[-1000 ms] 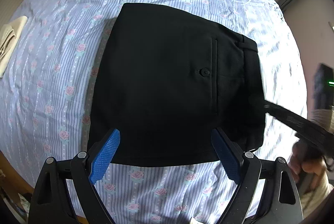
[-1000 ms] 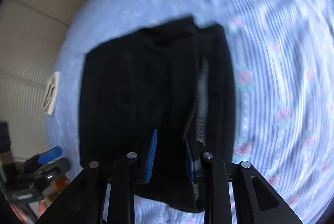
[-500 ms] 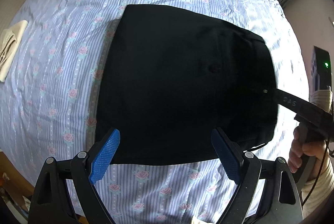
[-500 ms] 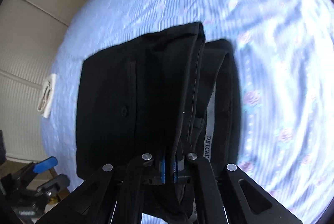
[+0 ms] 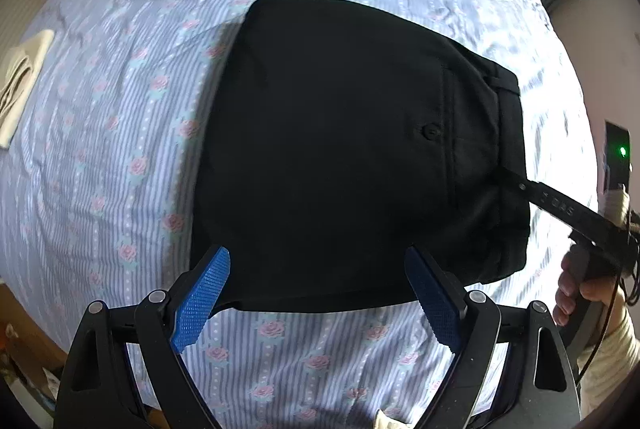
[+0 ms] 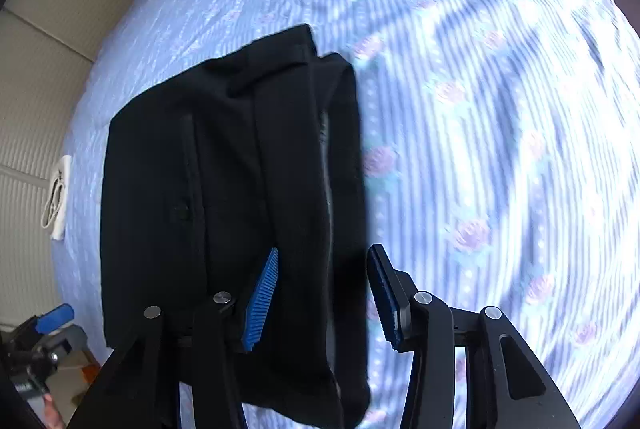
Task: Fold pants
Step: 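Drag the folded trousers with the right tool to straighten them, then open, then grasp the folded trousers waistband with the right tool while the left tool grasps the other side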
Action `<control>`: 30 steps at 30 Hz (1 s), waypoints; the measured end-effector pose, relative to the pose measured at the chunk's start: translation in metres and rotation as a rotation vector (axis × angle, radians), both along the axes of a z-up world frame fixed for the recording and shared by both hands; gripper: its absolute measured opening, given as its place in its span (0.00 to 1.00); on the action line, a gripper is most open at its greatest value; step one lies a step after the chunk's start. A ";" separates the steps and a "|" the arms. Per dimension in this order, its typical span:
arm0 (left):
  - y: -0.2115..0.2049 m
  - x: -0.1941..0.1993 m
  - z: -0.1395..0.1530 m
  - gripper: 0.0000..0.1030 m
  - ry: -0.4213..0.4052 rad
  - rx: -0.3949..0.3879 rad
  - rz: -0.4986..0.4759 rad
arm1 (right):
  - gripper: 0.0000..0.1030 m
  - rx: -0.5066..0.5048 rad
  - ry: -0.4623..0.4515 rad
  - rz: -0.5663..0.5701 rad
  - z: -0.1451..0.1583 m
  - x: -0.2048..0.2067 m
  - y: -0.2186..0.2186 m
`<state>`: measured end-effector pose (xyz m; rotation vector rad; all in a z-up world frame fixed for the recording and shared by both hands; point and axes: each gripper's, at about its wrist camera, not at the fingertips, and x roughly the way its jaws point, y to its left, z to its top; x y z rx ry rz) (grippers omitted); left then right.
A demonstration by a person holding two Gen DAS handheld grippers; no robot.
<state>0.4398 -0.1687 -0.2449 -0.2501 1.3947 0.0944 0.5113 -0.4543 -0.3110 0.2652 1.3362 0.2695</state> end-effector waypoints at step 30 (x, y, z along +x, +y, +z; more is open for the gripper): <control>0.054 -0.105 0.026 0.87 -0.050 0.167 0.037 | 0.61 0.169 -0.047 -0.298 0.027 -0.151 -0.023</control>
